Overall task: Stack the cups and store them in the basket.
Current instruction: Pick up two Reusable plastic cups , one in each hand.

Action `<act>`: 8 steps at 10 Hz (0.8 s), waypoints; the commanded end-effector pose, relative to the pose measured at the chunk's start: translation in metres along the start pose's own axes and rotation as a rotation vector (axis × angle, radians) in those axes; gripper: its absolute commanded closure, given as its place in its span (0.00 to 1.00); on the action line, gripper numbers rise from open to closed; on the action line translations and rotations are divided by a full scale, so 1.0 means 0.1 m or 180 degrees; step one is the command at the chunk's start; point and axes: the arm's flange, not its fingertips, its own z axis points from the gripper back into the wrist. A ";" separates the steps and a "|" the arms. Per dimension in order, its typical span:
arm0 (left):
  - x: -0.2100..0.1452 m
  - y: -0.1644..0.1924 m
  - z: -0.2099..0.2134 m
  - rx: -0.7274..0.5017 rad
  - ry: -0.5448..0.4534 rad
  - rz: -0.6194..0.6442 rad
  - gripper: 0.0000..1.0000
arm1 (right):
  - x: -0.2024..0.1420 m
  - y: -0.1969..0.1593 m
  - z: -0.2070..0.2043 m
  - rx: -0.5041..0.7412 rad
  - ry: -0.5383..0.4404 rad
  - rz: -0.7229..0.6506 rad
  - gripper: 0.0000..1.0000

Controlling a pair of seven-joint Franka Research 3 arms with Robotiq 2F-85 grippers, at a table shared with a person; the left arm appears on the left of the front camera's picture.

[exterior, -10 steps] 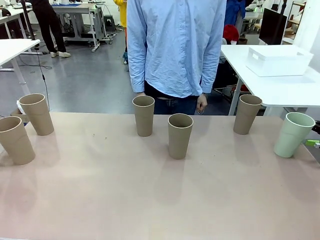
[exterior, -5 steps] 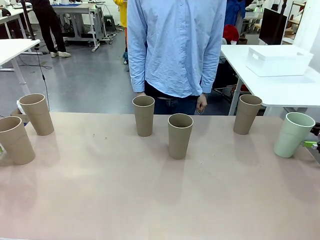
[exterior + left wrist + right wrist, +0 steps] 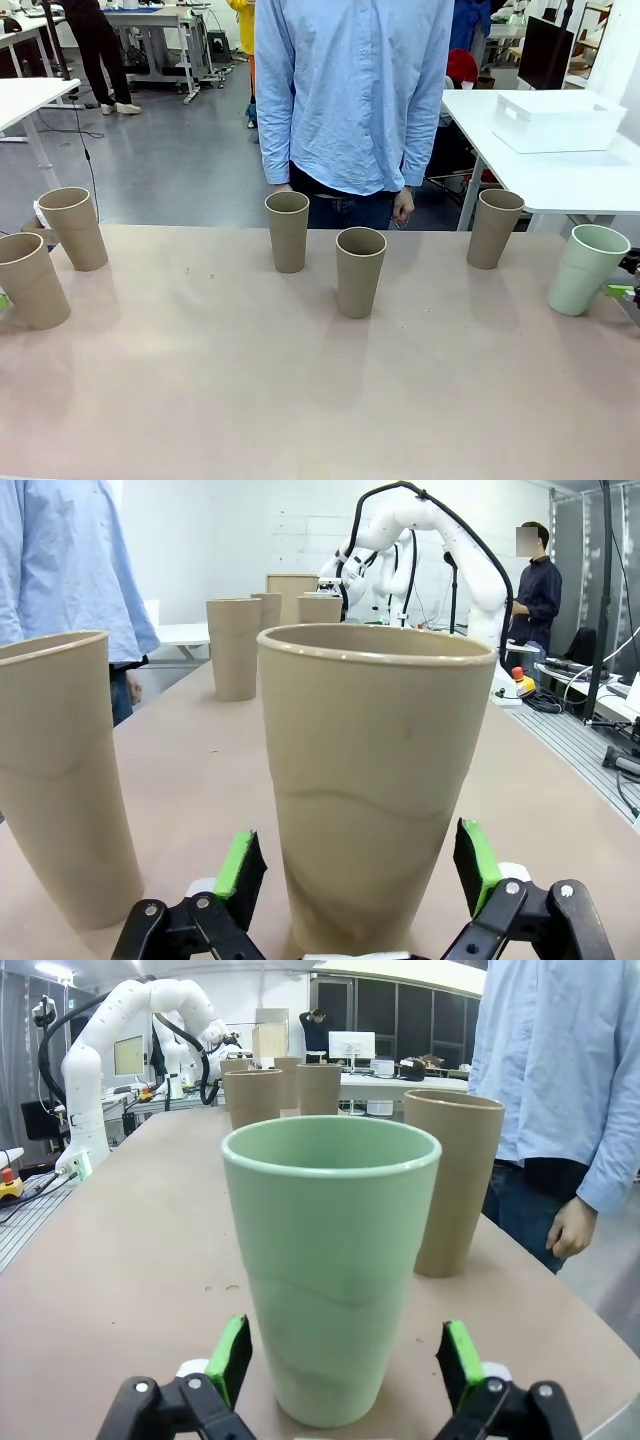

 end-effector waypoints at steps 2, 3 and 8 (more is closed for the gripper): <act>0.03 -0.11 -0.17 0.0043 -0.0064 -0.0137 0.00 | 0.03 0.01 -0.04 0.0078 -0.0008 -0.0024 0.00; 0.02 -0.11 -0.20 0.0029 -0.0105 -0.0143 0.00 | 0.03 0.02 -0.06 0.0088 -0.0008 -0.0035 0.00; 0.02 -0.13 -0.31 0.0056 -0.0166 -0.0170 0.00 | 0.01 0.05 -0.22 0.0189 -0.0029 -0.0106 0.00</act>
